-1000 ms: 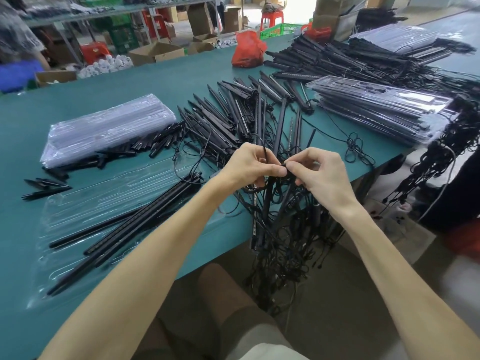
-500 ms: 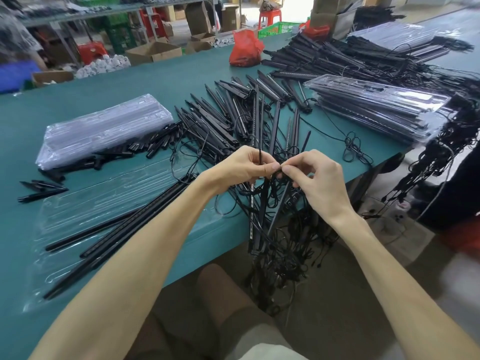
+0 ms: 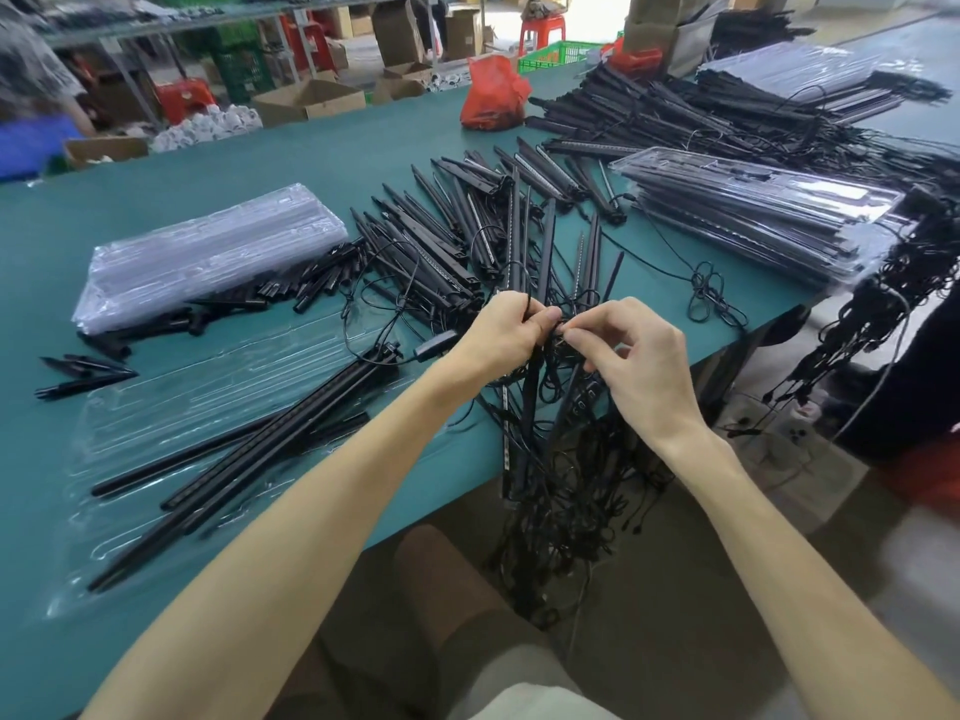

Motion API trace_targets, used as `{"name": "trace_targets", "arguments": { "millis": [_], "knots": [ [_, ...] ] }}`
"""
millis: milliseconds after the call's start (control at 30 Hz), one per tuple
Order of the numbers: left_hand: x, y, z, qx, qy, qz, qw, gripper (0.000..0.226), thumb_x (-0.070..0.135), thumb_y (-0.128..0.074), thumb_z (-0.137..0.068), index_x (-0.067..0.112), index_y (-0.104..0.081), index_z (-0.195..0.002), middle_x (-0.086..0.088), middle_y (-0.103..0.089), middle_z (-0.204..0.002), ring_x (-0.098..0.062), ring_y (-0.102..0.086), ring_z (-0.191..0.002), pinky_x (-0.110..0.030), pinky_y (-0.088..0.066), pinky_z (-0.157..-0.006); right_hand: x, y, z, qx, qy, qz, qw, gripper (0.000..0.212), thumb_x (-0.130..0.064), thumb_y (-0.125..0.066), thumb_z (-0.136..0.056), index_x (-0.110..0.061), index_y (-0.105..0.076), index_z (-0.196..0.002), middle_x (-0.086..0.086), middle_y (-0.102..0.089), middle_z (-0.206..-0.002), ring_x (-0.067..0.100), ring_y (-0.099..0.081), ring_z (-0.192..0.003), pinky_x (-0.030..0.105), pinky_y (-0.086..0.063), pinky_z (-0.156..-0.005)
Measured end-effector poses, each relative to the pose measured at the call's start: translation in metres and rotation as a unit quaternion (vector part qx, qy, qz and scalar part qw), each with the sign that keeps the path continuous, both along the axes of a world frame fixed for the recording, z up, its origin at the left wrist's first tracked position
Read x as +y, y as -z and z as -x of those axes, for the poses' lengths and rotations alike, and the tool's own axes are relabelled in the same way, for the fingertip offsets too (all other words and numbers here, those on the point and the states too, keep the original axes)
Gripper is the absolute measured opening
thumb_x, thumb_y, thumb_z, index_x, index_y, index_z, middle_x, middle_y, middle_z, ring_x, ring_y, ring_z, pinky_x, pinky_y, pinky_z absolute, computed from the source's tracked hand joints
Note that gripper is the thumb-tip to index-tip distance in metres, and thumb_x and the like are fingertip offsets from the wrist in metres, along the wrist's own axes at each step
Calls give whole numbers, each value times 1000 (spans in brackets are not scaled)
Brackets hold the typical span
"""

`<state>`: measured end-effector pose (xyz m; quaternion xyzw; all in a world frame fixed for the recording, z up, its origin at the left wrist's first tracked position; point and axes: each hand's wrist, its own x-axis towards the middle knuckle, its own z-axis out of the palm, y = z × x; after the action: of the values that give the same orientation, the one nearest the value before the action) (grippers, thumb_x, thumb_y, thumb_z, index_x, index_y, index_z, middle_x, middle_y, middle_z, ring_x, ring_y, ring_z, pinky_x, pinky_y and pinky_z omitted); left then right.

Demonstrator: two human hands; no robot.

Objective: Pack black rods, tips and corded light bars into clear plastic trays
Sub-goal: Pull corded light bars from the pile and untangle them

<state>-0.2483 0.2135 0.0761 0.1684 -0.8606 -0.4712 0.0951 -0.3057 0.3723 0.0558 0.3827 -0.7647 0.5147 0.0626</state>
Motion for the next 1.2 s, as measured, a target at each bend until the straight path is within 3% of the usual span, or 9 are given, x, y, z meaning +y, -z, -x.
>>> {"name": "trace_targets", "arguments": {
  "millis": [100,200,300,467,600,733,833,1100,1200],
  "knots": [
    [0,-2,2,1,-13,9,1000,35,22,-51,-106,12,-63,-74,-11,-56,-62,-17,-50,-51,-24,-46,-56,2,2,-4,45,26,4,999,5,-19,-73,-91,-16,-75,-94,-3,-62,-86,9,-60,-75,18,-48,-68],
    [-1,-3,0,10,-28,-29,999,35,23,-48,-107,7,-60,-79,-5,-55,-58,-12,-52,-49,-30,-53,-68,1,4,-4,59,31,-10,998,6,-20,-72,-92,-15,-74,-94,-4,-62,-89,6,-59,-75,16,-47,-70],
    [1,-7,-3,49,-43,-84,994,34,22,-46,-108,5,-56,-80,-2,-53,-57,-8,-51,-48,-25,-52,-64,0,10,-4,30,8,-41,999,5,-21,-71,-93,-17,-74,-95,-9,-62,-89,2,-59,-76,17,-48,-71],
    [-4,-16,-4,111,-77,-68,988,44,22,-45,-108,-16,-60,-93,-3,-56,-57,-13,-54,-53,-32,-53,-73,1,14,-5,20,13,-40,999,8,-27,-69,-94,-22,-72,-98,-10,-64,-86,6,-61,-71,22,-51,-71],
    [-2,-18,-7,104,-50,-99,988,42,26,-47,-107,-10,-61,-91,0,-57,-59,-8,-56,-52,-23,-53,-65,-3,13,-6,16,34,-39,999,13,-34,-70,-93,-24,-62,-96,-9,-61,-77,7,-58,-69,20,-47,-66],
    [-9,-18,-11,77,30,-107,991,33,34,-67,-95,3,-60,-89,-1,-56,-66,-11,-56,-59,-25,-54,-65,-8,7,-4,26,36,-65,997,19,-32,-69,-94,-24,-60,-108,-9,-60,-77,7,-59,-68,30,-53,-67],
    [-10,-12,-12,88,-1,-115,989,26,20,-79,-87,4,-60,-92,-1,-57,-68,-12,-57,-59,-22,-53,-59,-10,8,-4,28,32,-71,997,10,-27,-70,-93,-18,-67,-95,-8,-63,-80,10,-59,-72,37,-55,-70],
    [-12,-10,-14,49,38,-150,987,23,18,-78,-87,6,-60,-96,-1,-67,-68,-13,-63,-57,-24,-54,-58,-8,7,-3,-62,51,-1,997,6,-22,-74,-89,-23,-70,-85,-12,-66,-72,4,-59,-61,13,-45,-61],
    [-17,-14,-15,49,52,-142,987,23,14,-81,-84,6,-60,-88,-8,-65,-70,-16,-59,-56,-24,-51,-55,-8,1,-3,-124,38,1,992,7,-24,-77,-87,-23,-72,-82,-3,-65,-65,8,-55,-49,17,-46,-53]
  ]
}}
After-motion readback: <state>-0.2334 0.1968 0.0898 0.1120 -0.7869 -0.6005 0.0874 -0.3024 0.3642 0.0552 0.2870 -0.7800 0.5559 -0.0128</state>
